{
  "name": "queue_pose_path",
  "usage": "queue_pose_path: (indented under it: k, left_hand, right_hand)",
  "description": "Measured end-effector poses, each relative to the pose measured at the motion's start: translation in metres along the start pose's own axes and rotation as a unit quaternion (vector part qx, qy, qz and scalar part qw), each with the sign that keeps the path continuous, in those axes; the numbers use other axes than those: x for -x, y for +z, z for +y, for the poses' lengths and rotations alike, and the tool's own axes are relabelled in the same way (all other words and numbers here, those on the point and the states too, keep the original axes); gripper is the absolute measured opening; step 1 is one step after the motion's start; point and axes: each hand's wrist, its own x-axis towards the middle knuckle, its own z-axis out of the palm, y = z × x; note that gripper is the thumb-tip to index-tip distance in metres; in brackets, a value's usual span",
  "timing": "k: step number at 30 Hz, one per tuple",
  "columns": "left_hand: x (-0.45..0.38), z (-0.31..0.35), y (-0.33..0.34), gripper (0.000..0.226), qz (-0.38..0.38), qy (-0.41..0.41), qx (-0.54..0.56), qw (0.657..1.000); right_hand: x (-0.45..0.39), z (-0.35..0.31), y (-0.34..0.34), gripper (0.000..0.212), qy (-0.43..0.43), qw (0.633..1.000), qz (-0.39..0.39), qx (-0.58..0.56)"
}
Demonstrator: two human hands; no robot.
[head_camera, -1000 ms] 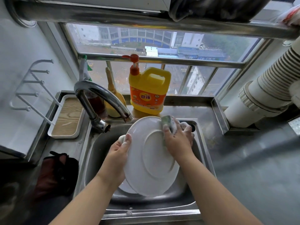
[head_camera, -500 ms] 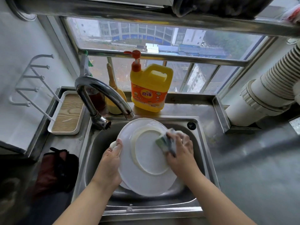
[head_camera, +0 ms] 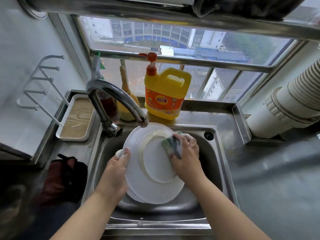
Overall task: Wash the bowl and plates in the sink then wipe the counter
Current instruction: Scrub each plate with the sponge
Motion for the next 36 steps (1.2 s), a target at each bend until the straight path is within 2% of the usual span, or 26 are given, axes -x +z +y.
queue_pose_path:
  k: [2, 4, 6, 7, 11, 14, 17, 19, 21, 23, 24, 26, 29, 31, 33, 36]
  left_hand:
    - [-0.002, 0.001, 0.006, 0.028, -0.004, 0.007, 0.007, 1.000]
    - [-0.005, 0.009, 0.004, 0.029, 0.006, 0.017, 0.026, 0.999]
    - [-0.008, 0.014, -0.002, 0.029, 0.018, 0.019, 0.032, 0.999]
    - [-0.008, 0.015, -0.007, 0.028, 0.024, 0.015, 0.021, 0.999]
    - [-0.004, 0.005, -0.010, 0.024, 0.023, -0.002, -0.012, 1.000]
    - [-0.005, 0.002, -0.001, 0.024, 0.009, -0.005, 0.001, 1.000]
    - [-0.008, 0.009, 0.000, 0.021, 0.014, 0.009, 0.007, 1.000]
    - [-0.007, 0.016, -0.006, 0.019, 0.008, 0.013, -0.016, 1.000]
    - [-0.008, 0.018, -0.014, 0.017, -0.002, 0.026, -0.065, 0.998]
    - [-0.012, 0.017, -0.023, 0.016, -0.031, 0.063, -0.177, 0.982]
    - [-0.015, 0.015, -0.027, 0.016, -0.065, 0.085, -0.249, 0.963]
    - [-0.022, 0.008, -0.032, 0.020, -0.142, 0.123, -0.395, 0.899]
    - [-0.033, -0.020, -0.038, 0.025, -0.195, 0.222, -0.570, 0.767]
    - [-0.039, -0.041, -0.043, 0.022, -0.219, 0.272, -0.632, 0.692]
    - [-0.045, -0.060, -0.049, 0.015, -0.245, 0.289, -0.667, 0.642]
    - [-0.053, -0.082, -0.056, 0.009, -0.270, 0.300, -0.712, 0.575]
  right_hand:
    - [-0.006, -0.031, 0.010, 0.058, -0.033, 0.999, -0.005, -0.028]
    - [0.011, -0.044, 0.023, 0.059, -0.104, 0.992, -0.055, -0.040]
    - [0.034, -0.030, 0.024, 0.059, -0.159, 0.982, -0.104, -0.016]
    - [0.040, -0.012, 0.022, 0.057, -0.166, 0.981, -0.103, -0.006]
    - [0.019, 0.026, 0.005, 0.056, -0.030, 0.999, -0.043, -0.001]
    - [-0.006, -0.011, 0.015, 0.055, -0.035, 0.999, 0.003, -0.036]
    - [0.009, -0.034, 0.032, 0.056, -0.081, 0.992, -0.043, -0.081]
    - [0.031, -0.019, 0.037, 0.057, -0.080, 0.989, -0.096, -0.073]
    - [0.049, 0.010, 0.037, 0.055, -0.041, 0.989, -0.138, -0.029]
    - [0.059, 0.040, 0.031, 0.051, 0.050, 0.991, -0.118, -0.034]
    - [0.060, 0.050, 0.024, 0.047, 0.110, 0.988, -0.096, -0.058]
    - [0.058, 0.064, 0.007, 0.043, 0.196, 0.972, -0.053, -0.120]
    - [0.054, 0.069, -0.012, 0.030, 0.259, 0.937, -0.023, -0.233]
    - [0.051, 0.070, -0.018, 0.029, 0.283, 0.907, -0.023, -0.311]
    - [0.048, 0.074, -0.021, 0.039, 0.309, 0.869, -0.032, -0.386]
    - [0.047, 0.073, -0.028, 0.028, 0.328, 0.813, -0.071, -0.476]
